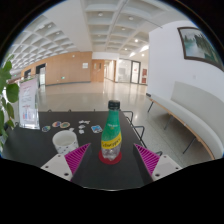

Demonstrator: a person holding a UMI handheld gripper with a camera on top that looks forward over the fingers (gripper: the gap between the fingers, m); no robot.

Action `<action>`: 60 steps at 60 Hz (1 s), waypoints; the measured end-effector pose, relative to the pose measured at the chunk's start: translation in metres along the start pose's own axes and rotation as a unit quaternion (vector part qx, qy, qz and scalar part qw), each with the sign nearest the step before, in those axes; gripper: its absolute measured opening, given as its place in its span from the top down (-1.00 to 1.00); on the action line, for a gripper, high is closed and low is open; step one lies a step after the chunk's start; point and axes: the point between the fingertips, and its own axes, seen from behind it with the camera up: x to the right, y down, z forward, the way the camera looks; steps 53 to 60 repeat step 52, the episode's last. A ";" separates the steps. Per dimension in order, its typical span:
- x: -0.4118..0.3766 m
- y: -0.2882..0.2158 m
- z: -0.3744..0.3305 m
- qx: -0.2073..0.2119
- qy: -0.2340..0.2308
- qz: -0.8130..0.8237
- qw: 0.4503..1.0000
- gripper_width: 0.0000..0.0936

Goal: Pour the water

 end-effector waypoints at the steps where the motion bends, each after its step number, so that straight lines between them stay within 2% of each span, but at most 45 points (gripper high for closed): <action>1: -0.001 0.000 -0.011 -0.003 0.000 -0.002 1.000 -0.84; 10: -0.010 -0.003 -0.110 -0.018 0.013 -0.024 0.999 -0.83; 21: -0.028 -0.010 -0.226 -0.012 -0.005 0.004 1.000 -0.83; 31: -0.037 0.002 -0.298 -0.012 -0.016 0.012 1.000 -0.84; 41: -0.031 0.019 -0.337 -0.013 -0.004 -0.004 1.000 -0.83; 60: -0.018 0.028 -0.351 -0.013 0.012 -0.019 1.000 -0.83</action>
